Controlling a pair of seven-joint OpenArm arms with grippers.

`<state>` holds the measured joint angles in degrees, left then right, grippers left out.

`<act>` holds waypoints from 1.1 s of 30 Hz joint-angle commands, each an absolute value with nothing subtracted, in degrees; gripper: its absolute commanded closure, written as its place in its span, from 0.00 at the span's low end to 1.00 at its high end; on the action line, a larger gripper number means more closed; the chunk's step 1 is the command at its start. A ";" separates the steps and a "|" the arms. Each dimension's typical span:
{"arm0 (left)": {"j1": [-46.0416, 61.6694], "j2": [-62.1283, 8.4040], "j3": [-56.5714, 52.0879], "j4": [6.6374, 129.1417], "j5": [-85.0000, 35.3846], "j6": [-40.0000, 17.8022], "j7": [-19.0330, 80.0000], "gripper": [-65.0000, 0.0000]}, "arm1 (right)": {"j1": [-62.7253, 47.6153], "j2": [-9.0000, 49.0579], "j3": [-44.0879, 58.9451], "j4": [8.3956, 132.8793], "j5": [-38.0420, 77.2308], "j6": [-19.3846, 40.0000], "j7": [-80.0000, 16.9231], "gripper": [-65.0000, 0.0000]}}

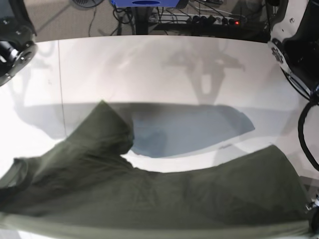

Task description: Layout the t-shirt on the table in an organized manner, then fold the t-shirt properly

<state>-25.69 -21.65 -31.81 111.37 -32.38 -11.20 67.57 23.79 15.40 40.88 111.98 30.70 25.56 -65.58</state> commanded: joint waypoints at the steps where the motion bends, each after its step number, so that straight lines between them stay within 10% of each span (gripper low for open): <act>1: -27.74 -23.25 -32.57 112.04 -29.32 -10.33 65.80 1.00 | 25.10 17.98 41.54 113.01 28.35 24.84 -63.52 1.00; 14: -25.63 -22.90 -31.96 112.22 -29.41 -10.59 66.59 1.00 | 21.49 20.26 44.70 113.80 28.44 25.01 -67.30 1.00; 22: -12.79 -20.35 -30.90 112.22 -29.32 -10.59 66.24 1.00 | 10.15 6.29 44.26 101.85 32.40 29.32 -69.67 1.00; 33: -4.26 -20.62 -39.78 112.22 -28.88 -10.51 66.15 1.00 | 5.93 -1.45 3.47 92.18 41.98 33.36 -69.41 0.98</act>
<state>-3.77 -19.73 -39.64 111.26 -28.27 -10.44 67.35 4.95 -2.02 3.09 91.44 41.65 33.50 -70.11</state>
